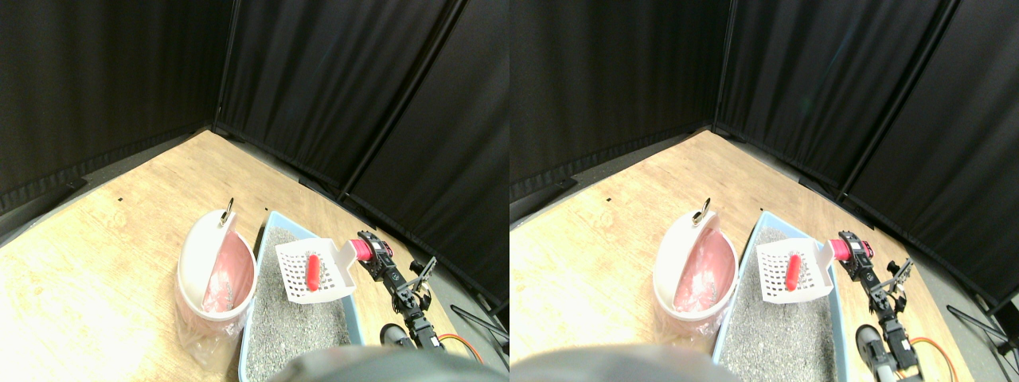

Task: Scoop (unimanual)

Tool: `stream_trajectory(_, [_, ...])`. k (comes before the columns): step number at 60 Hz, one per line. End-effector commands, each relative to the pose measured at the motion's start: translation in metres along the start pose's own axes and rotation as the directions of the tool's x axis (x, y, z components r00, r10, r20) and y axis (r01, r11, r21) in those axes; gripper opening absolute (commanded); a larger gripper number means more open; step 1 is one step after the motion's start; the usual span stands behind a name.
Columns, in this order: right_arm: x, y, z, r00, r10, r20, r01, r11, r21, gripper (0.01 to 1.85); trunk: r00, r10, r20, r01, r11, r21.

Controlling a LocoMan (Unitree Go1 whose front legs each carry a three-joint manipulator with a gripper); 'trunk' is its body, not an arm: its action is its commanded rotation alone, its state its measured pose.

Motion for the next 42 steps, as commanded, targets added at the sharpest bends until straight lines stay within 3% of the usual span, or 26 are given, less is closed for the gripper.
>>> stream_trajectory(1, [0.000,-0.002,0.006,0.997,0.000,0.071,0.000,1.000,0.001,0.06,0.9995,0.029,-0.013,-0.030,0.9996,-0.002])
stream_trajectory(14, [0.002,0.000,0.001,0.998,0.000,0.066,-0.004,0.998,0.060,0.06,0.9982,0.060,-0.002,-0.060,0.9981,-0.010])
stream_trajectory(29, [0.008,0.006,0.008,0.996,0.055,0.070,-0.060,0.995,0.085,0.06,0.9957,0.092,0.010,-0.091,0.9954,-0.029])
stream_trajectory(42, [0.014,0.020,0.014,0.987,0.142,0.073,-0.147,0.986,0.082,0.06,0.9929,0.119,0.004,-0.118,0.9916,-0.053])
